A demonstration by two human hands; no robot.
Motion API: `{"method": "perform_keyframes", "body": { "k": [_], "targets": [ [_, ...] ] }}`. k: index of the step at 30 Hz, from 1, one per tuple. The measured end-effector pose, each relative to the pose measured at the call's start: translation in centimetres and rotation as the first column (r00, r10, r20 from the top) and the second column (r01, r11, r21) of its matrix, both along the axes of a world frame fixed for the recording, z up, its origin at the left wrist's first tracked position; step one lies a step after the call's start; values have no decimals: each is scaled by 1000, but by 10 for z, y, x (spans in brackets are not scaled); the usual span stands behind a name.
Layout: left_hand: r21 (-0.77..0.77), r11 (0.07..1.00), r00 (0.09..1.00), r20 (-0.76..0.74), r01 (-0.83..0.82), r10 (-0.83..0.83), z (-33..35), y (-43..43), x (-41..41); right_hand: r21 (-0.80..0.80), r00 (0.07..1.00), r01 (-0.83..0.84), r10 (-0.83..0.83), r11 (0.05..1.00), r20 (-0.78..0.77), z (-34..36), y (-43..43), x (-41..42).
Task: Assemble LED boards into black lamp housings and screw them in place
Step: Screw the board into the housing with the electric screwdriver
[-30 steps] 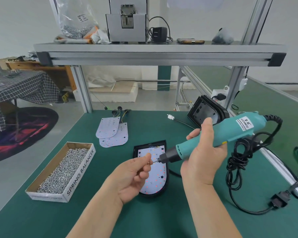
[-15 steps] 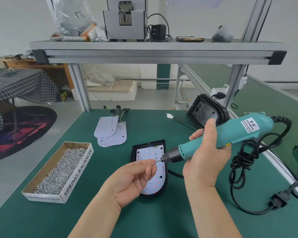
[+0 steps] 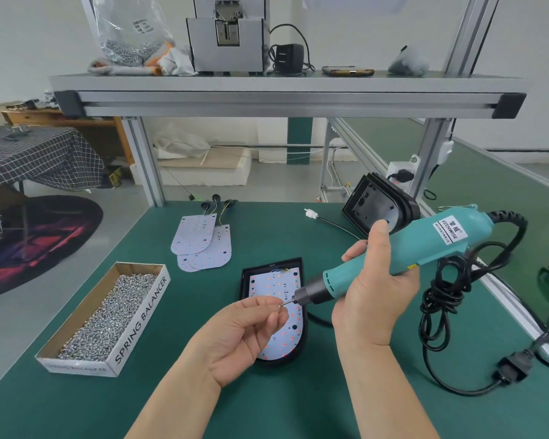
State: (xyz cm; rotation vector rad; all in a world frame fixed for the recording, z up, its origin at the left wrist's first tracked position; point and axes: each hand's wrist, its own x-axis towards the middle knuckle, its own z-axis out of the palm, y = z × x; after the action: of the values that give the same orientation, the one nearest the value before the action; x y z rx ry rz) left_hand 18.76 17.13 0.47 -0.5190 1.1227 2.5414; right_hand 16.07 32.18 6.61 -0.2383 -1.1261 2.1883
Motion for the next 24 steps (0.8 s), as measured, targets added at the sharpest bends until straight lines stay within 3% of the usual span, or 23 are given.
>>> {"method": "perform_keyframes", "body": {
  "k": [9,15,20,24],
  "targets": [
    [-53,999,999,-34,-8,7,0,0,1,18,999,-31,32,999,-15,-1,-1,0],
    [-208,975,977,-209,-76,31,0,4,4,-3,1000,-1,2,1000,27,-2,0,-3],
    [-259,950,947,-309,-177,92,-1,13,9,-127,993,-3,19,992,120,-7,7,-11],
    [-304,934,953,-287,-190,100,0,17,10,-165,990,-22,44,986,131,-12,10,-13]
  ]
}}
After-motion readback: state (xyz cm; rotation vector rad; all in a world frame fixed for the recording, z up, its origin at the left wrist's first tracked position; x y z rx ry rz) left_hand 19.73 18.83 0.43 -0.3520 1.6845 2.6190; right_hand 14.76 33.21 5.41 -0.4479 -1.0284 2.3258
